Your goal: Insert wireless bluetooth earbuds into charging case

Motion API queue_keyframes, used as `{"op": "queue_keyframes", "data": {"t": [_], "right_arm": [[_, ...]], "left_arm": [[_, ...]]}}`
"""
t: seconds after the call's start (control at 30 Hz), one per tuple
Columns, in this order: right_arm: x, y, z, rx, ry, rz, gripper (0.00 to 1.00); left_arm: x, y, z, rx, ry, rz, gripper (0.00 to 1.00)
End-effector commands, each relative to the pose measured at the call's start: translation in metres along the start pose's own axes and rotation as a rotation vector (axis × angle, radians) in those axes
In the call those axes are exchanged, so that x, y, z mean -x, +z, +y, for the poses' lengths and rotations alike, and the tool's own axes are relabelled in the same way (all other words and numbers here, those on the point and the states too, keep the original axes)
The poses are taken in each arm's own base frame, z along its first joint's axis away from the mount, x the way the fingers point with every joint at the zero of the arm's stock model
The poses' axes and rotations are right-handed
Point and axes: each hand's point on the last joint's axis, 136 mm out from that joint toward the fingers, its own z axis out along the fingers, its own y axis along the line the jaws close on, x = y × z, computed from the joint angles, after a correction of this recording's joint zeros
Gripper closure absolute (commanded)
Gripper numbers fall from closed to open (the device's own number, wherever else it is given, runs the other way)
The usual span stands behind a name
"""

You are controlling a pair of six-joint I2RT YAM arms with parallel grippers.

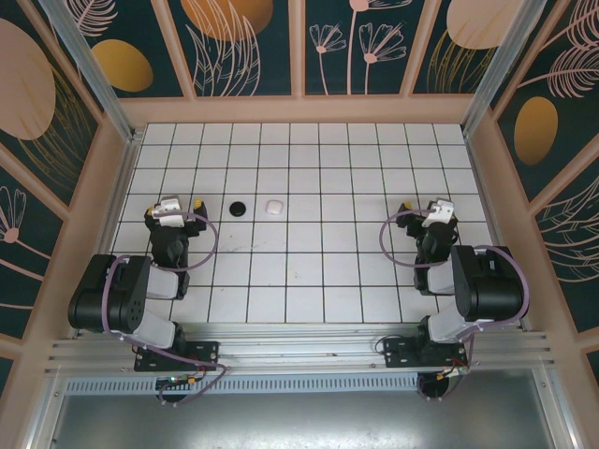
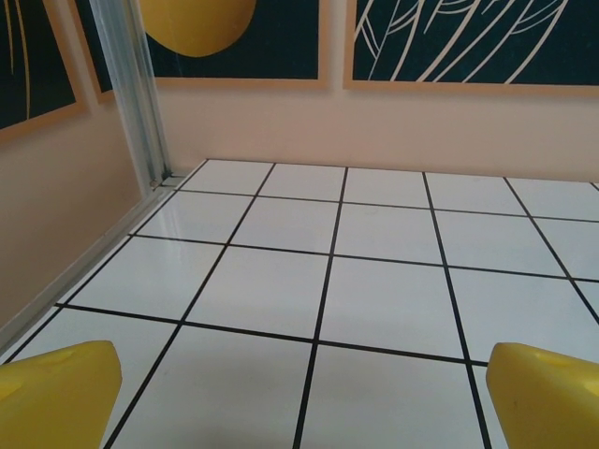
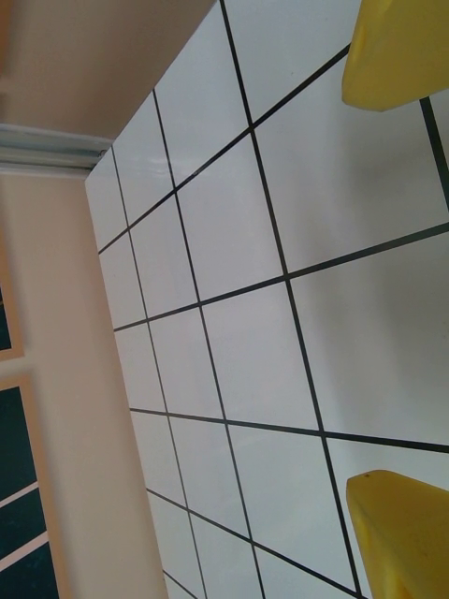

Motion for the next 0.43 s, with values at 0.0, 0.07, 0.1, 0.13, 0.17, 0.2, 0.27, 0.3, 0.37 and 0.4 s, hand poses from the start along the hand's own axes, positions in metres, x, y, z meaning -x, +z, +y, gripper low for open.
{"op": "queue_keyframes", "data": {"t": [0.0,0.07,0.1,0.13,0.17,0.2,0.27,0.3,0.37,0.4], "right_arm": [[0.0172,0.0034,0.0063,0.023,-0.007,-0.06,0.01],[0.0172,0.0031,0.006,0.022,-0.007,-0.06,0.01],[0.0176,0.0032,0.0062,0.022,-0.007,-0.061,0.01],[0.0171,0.0033,0.006,0.022,-0.007,-0.06,0.01],[0.0172,0.0034,0.0066,0.024,-0.006,-0.06,0.01],[0.0171,0.0034,0.0068,0.025,-0.011,-0.06,0.01],[0.0167,0.004,0.0089,0.035,-0.013,-0.056,0.01],[0.0172,0.0044,0.009,0.035,-0.012,-0.057,0.01],[0.0173,0.0041,0.0091,0.037,-0.012,-0.057,0.01],[0.0159,0.004,0.0091,0.037,-0.012,-0.053,0.01]], "left_arm": [[0.004,0.0037,0.0033,0.015,-0.024,-0.009,0.01],[0.0044,0.0038,0.0033,0.015,-0.024,-0.01,0.01],[0.0044,0.0036,0.0033,0.015,-0.024,-0.01,0.01],[0.0044,0.0041,0.0032,0.015,-0.024,-0.01,0.01],[0.0043,0.0042,0.003,0.014,-0.023,-0.009,0.01],[0.004,0.0042,0.0032,0.015,-0.023,-0.008,0.01],[0.0043,0.0045,0.0029,0.014,-0.024,-0.008,0.01],[0.0043,0.0047,0.0029,0.014,-0.023,-0.008,0.01],[0.005,0.0044,0.0028,0.013,-0.024,-0.01,0.01],[0.0048,0.0044,0.0028,0.013,-0.024,-0.01,0.01]]}}
